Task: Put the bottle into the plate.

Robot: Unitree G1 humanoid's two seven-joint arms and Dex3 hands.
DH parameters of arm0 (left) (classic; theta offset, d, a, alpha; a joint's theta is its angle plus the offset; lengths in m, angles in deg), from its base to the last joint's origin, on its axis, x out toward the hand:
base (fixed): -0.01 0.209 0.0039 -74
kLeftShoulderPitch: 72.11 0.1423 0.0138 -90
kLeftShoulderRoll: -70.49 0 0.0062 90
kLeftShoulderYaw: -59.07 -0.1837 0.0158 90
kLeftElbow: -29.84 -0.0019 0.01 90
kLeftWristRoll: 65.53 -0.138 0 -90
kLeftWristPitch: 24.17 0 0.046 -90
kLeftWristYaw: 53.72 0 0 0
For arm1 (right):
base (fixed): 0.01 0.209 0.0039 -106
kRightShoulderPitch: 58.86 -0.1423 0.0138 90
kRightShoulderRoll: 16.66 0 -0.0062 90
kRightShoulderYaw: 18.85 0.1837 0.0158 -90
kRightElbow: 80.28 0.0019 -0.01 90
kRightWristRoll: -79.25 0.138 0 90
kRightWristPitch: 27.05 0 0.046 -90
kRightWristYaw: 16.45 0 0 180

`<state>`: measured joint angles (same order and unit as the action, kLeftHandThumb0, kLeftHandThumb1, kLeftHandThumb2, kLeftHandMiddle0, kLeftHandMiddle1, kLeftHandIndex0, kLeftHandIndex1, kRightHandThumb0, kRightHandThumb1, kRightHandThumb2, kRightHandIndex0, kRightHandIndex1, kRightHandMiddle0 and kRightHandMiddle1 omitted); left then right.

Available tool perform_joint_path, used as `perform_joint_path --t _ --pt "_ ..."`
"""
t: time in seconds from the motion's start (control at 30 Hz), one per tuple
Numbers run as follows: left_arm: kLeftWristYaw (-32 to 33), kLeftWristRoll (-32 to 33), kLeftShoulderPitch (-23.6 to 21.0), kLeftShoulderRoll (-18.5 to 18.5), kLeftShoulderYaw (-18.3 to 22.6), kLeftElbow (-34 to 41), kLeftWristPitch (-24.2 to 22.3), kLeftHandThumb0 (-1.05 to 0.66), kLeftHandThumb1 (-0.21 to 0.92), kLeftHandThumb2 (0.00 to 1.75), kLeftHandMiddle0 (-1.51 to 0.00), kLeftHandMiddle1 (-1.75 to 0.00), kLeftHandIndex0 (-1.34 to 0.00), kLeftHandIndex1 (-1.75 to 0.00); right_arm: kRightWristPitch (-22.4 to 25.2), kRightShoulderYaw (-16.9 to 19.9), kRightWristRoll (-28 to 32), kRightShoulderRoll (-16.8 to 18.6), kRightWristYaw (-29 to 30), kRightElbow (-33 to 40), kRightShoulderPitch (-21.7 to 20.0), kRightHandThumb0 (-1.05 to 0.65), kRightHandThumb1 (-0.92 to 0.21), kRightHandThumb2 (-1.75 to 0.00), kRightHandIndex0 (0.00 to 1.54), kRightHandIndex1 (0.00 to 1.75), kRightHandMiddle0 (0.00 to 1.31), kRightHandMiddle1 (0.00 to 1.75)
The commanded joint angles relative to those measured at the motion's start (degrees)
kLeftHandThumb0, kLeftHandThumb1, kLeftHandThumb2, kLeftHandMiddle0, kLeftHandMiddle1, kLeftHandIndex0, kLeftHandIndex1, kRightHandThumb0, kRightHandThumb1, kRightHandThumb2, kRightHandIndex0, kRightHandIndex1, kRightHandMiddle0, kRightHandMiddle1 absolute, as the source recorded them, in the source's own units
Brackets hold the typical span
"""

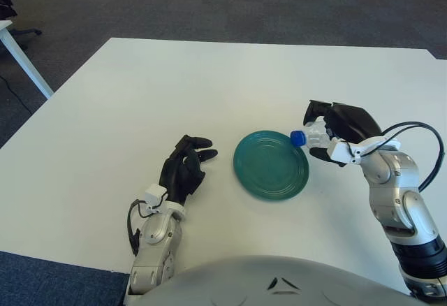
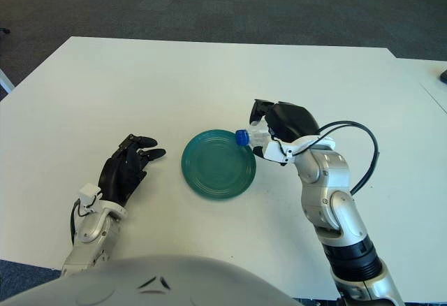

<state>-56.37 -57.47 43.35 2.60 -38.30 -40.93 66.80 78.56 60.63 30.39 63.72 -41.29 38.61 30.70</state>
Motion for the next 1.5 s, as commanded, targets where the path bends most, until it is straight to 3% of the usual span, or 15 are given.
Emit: perform_joint_path --t 0.0,0.2,0.43,0.57,0.73,0.77,0.9,1.17,1.27,1.3,1.33,1.47 --pt "0.4 0.4 0.4 0.3 0.0 -0.1 0.8 -0.66 0.92 0.75 -0.58 -1.04 -0.46 -1.26 -0.2 -0.9 -0.8 0.6 0.9 -1.2 -0.3 -0.21 -0.08 -1.70 1.27 1.75 1.23 1.75" --pt "0.9 0.0 0.9 1.0 -0.4 0.0 1.0 -0.65 0.92 0.76 -0.57 -1.04 -0.47 -1.26 -0.6 -4.2 -2.1 1.8 1.0 -2.8 -1.6 -0.22 -0.11 -1.66 1.26 1.75 1.22 1.75" --pt "2.6 -2.4 1.9 1.2 -2.2 1.7 0.7 -0.67 0.92 0.80 -0.55 -1.03 -0.48 -1.25 -0.2 -7.5 -5.0 2.4 -1.3 -0.4 -1.2 -0.28 -0.23 -1.52 1.27 1.75 1.20 1.75" --pt "3.5 -2.8 2.5 1.4 -2.9 2.7 0.2 -0.67 0.92 0.81 -0.55 -1.03 -0.47 -1.25 -0.2 -9.0 -7.3 1.7 -4.3 2.1 -0.5 -0.35 -0.36 -1.36 1.25 1.75 1.15 1.75" --pt "5.4 -3.6 3.1 2.2 -3.6 3.9 0.1 -0.65 0.92 0.80 -0.54 -1.03 -0.47 -1.25 -2.1 -10.4 -9.2 0.4 -6.8 3.7 0.3 -0.44 -0.61 -1.10 1.10 1.75 0.96 1.75" --pt "5.7 -3.7 3.2 2.3 -3.7 4.1 0.0 -0.64 0.92 0.80 -0.54 -1.03 -0.47 -1.25 -2.3 -10.4 -9.3 0.6 -6.8 3.8 0.5 -0.45 -0.53 -1.15 1.06 1.75 0.82 1.75" --pt "7.3 -4.8 3.5 2.3 -4.6 5.2 -1.4 -0.65 0.92 0.79 -0.53 -1.04 -0.45 -1.26 -2.2 -11.3 -9.3 2.2 -8.1 4.8 0.9 -0.46 -0.41 -1.22 1.00 1.75 0.62 1.75" --pt "8.5 -5.9 3.7 1.8 -5.5 7.0 -4.8 -0.69 0.92 0.84 -0.52 -1.06 -0.42 -1.29 -2.2 -11.2 -7.3 4.1 -10.6 7.0 1.3 -0.46 -0.38 -1.24 0.96 1.75 0.56 1.75" --pt "8.5 -6.0 3.9 1.7 -5.7 7.5 -5.4 -0.71 0.92 0.86 -0.53 -1.07 -0.42 -1.30 -6.2 -12.1 -9.8 1.0 -11.4 6.8 -0.1 -0.44 -0.44 -1.17 0.93 1.75 0.52 1.75" --pt "8.4 -6.0 3.8 1.6 -5.7 7.7 -5.7 -0.71 0.92 0.86 -0.53 -1.07 -0.42 -1.30 -9.0 -13.8 -12.6 -0.7 -13.9 7.2 -3.0 -0.44 -0.45 -1.16 0.93 1.75 0.51 1.75" --pt "8.2 -5.8 3.7 1.5 -5.7 7.8 -5.9 -0.71 0.92 0.87 -0.53 -1.08 -0.41 -1.30 -8.9 -15.0 -13.7 0.3 -16.3 7.3 -5.1 -0.43 -0.51 -1.07 0.91 1.75 0.46 1.75" --pt "7.9 -5.3 3.6 1.3 -5.7 8.1 -6.6 -0.72 0.92 0.89 -0.54 -1.10 -0.38 -1.30 -8.6 -16.0 -15.2 2.4 -19.1 7.3 -6.8 -0.45 -0.41 -1.21 0.99 1.75 0.54 1.75"
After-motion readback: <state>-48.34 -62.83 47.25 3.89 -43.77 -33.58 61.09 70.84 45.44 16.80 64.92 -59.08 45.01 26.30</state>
